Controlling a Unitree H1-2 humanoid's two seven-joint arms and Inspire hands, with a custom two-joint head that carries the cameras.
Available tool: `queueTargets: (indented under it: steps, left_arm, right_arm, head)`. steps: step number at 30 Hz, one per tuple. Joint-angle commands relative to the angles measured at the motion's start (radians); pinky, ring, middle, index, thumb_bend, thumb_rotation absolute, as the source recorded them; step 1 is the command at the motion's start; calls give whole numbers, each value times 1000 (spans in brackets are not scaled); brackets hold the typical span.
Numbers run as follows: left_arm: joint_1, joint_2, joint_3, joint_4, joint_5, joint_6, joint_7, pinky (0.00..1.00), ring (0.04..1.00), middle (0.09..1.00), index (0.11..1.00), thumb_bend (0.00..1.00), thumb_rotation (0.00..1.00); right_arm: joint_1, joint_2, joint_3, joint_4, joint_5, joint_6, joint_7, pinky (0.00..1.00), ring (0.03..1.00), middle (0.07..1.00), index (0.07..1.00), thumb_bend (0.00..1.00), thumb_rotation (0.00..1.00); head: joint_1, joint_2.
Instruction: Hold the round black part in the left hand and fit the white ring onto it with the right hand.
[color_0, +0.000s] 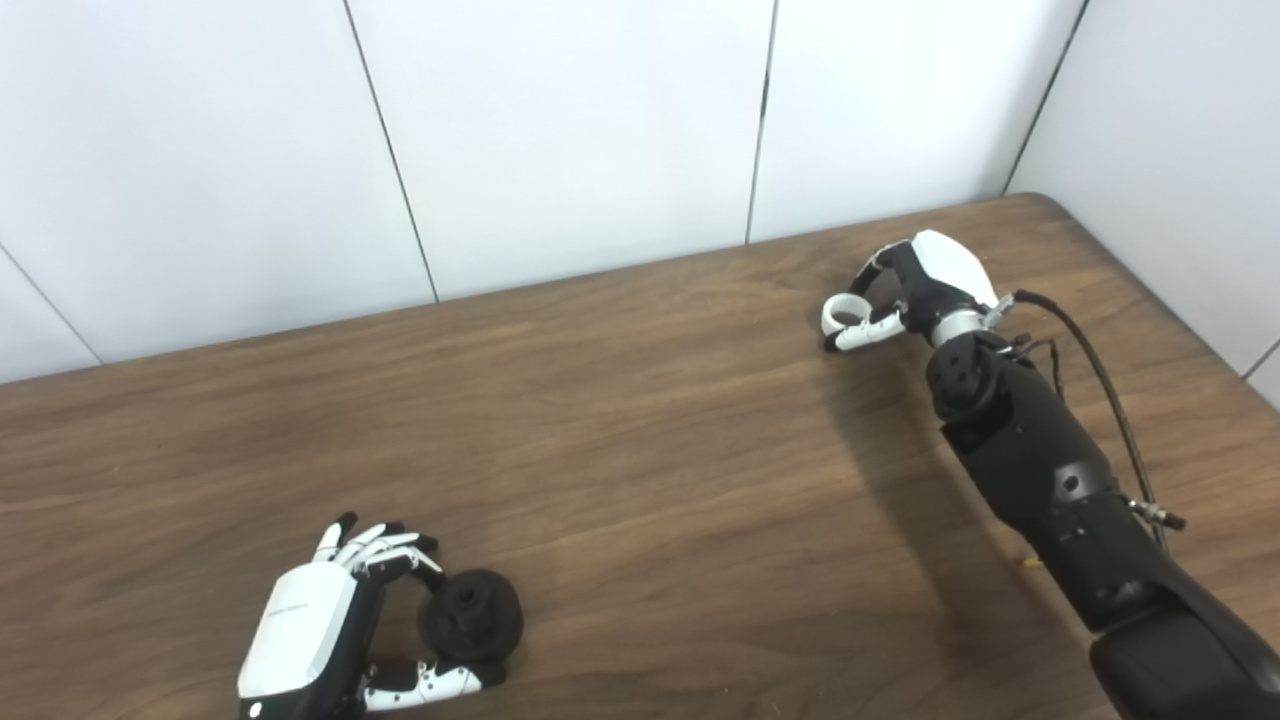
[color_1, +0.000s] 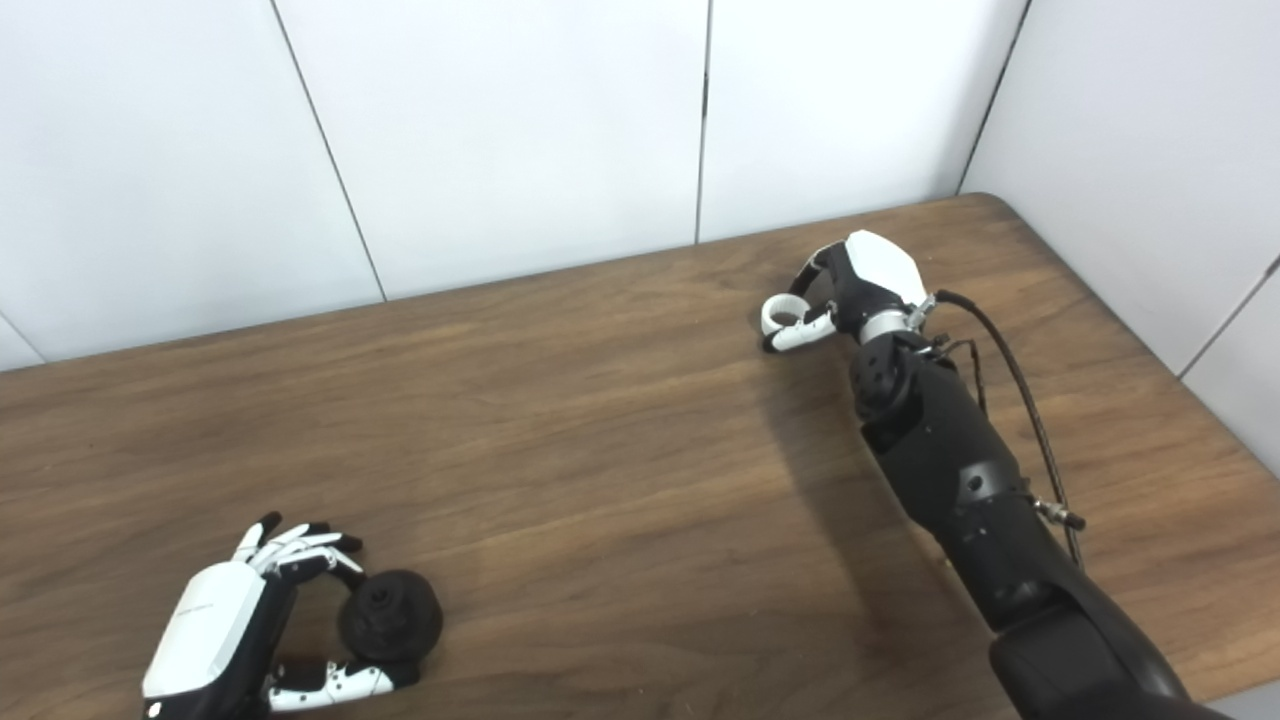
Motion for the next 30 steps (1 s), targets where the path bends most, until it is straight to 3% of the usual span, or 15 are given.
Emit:
queueTargets:
  steps: [1,13,17,24,30]
  left_arm:
    - [2,15,9,-20,7,7,-1,1000,868,753,485,521,47]
    - [-2,7,-4,-17,27,12,0,1000,871,757,485,520,48]
    - [-1,1,-10,-15,30,9,9,1000,868,757,485,520,47]
    - [-1,-10,-26,-12,47,14,25,1000,861,755,485,521,48]
    - [0,-27,-40,-17,65,21,31,1000,858,747,485,520,49]
  right_arm:
    - [-12,-24,-8,-22,-3,-7,-18,1000,939,848,485,524,135]
    - [19,-35,-13,-63,10,-32,-28,1000,930,842,486,524,136]
    - [48,-41,0,-140,18,-83,-17,999,928,843,485,524,136]
    - [79,-43,38,-272,-1,-92,32,998,924,839,485,525,139]
    - [103,-38,66,-406,-6,-85,113,1000,938,841,484,525,138]
  head:
    - [0,1]
    - [28,3]
    - [44,3]
    - [77,8]
    - [149,22]
